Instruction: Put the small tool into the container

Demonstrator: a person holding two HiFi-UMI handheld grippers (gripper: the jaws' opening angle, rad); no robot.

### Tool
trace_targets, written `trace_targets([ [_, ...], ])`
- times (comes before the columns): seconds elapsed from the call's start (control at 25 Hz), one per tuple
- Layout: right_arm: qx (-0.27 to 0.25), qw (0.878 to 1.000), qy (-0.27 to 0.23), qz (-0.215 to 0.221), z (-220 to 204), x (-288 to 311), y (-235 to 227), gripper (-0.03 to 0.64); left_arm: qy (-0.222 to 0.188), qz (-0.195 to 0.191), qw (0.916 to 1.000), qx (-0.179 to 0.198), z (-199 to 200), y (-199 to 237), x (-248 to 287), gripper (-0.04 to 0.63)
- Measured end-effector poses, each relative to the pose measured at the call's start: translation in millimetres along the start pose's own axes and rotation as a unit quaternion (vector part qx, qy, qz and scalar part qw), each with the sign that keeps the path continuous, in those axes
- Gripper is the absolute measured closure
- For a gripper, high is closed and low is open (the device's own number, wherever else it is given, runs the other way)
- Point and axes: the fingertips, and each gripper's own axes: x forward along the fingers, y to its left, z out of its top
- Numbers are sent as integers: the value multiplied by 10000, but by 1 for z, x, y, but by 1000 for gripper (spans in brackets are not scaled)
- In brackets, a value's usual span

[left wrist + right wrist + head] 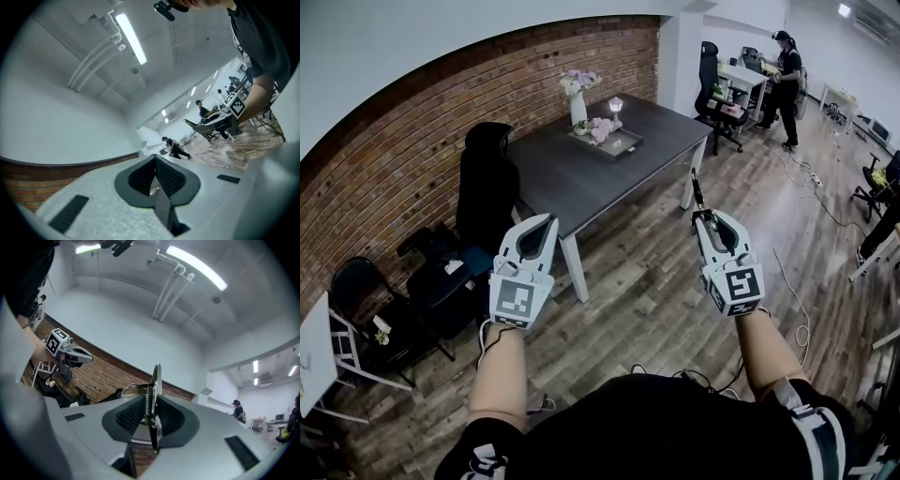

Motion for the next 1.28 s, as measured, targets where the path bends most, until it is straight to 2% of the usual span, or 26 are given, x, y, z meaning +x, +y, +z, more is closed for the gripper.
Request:
trace_targets([
  [0.64, 353, 9990, -228, 163, -28, 77, -60, 534, -53, 81, 9999, 120, -11, 8, 95, 588],
  [1.28, 630, 9973, -217, 297, -54, 96, -83, 534, -36, 87, 9998, 161, -12, 1, 135, 588],
])
